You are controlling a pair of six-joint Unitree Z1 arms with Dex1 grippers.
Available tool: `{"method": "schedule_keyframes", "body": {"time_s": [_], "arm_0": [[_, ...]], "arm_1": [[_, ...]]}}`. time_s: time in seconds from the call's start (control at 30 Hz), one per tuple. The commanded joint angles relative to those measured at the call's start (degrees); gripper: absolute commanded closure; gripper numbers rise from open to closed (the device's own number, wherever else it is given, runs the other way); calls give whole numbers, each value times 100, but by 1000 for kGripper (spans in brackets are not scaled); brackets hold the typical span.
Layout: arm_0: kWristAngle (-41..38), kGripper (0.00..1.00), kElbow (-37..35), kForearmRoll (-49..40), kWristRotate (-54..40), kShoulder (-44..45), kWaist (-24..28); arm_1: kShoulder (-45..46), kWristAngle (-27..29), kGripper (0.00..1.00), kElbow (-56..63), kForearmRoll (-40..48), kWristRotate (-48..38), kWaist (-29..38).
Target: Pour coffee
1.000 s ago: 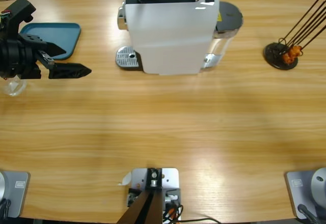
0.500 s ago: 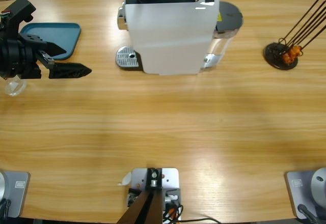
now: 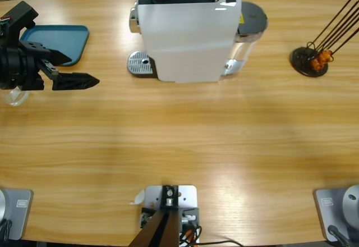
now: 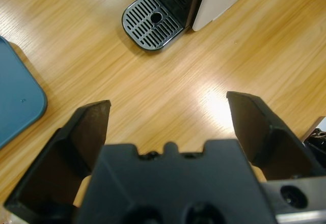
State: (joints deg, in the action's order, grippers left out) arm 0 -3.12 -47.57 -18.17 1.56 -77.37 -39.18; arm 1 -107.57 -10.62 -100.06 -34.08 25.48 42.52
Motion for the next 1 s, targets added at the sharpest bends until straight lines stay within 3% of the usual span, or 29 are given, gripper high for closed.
{"method": "schedule_keyframes", "body": {"time_s": [0.03,1.0], "arm_0": [[-49,0,206,145,73,78,-38],[-49,0,274,155,90,72,-38]], "arm_1": [[-85,33,708,276,21,-87,81],[-293,69,711,417,16,-235,90]]}}
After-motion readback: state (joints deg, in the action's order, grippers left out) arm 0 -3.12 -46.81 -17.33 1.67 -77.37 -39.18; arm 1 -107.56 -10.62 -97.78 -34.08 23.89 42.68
